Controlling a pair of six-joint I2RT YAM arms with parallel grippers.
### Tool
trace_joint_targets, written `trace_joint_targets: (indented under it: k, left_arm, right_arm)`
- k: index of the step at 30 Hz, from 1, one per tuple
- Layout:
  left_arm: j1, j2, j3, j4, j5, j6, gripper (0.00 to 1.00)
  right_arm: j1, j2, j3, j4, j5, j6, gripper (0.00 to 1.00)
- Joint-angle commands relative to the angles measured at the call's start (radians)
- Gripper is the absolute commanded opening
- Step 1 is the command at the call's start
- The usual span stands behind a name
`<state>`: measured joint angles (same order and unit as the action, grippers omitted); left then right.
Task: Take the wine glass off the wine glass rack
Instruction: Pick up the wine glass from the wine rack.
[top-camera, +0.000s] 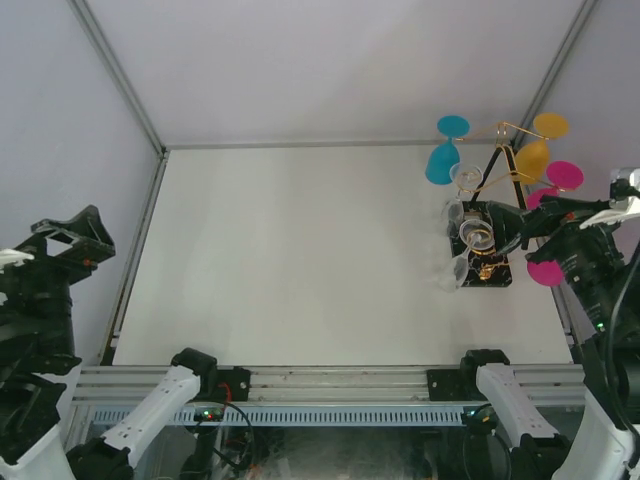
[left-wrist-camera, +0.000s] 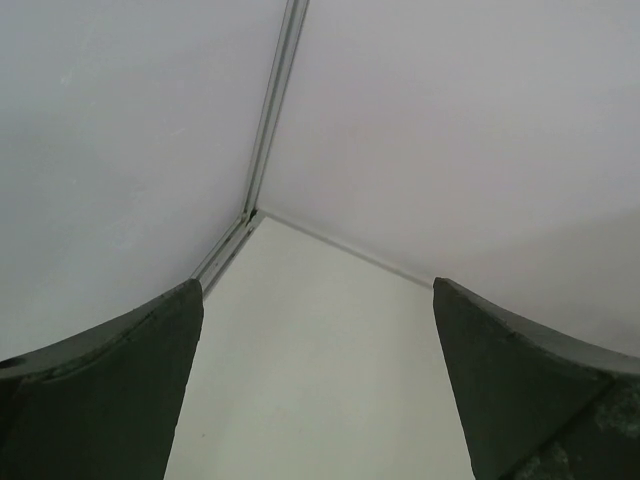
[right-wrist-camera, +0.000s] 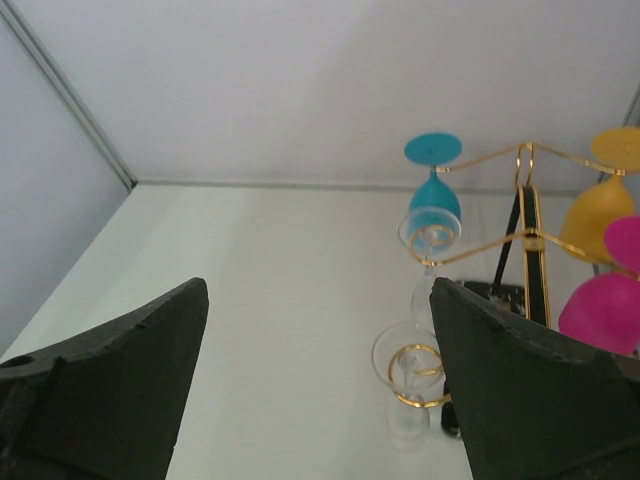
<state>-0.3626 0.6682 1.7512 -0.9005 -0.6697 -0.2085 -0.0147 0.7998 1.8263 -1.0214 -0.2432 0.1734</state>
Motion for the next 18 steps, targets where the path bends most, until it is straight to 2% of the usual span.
trace_joint_targets:
  k: [1, 8, 14, 18]
  left_arm:
    - [0.043, -0.059, -0.138, 0.064, 0.024, -0.046, 1.0]
    - [0.109, -0.155, -0.413, 0.14, 0.204, -0.112, 1.0]
    - [0.148, -0.174, -0.651, 0.291, 0.506, -0.285, 1.0]
    - [0.14, -0.103, -0.768, 0.425, 0.729, -0.435, 1.0]
  right_arm:
    - [-0.013, -0.078, -0.153, 0.071, 0.029, 0.067, 0.93]
    - [-0.03, -0.163, -0.402, 0.094, -0.041, 0.11, 0.97]
    - [-0.041, -0.153, -0.477, 0.031, -0.083, 0.14, 0.98]
    - [-0.046, -0.129, -0.472, -0.034, -0.071, 0.153, 0.97]
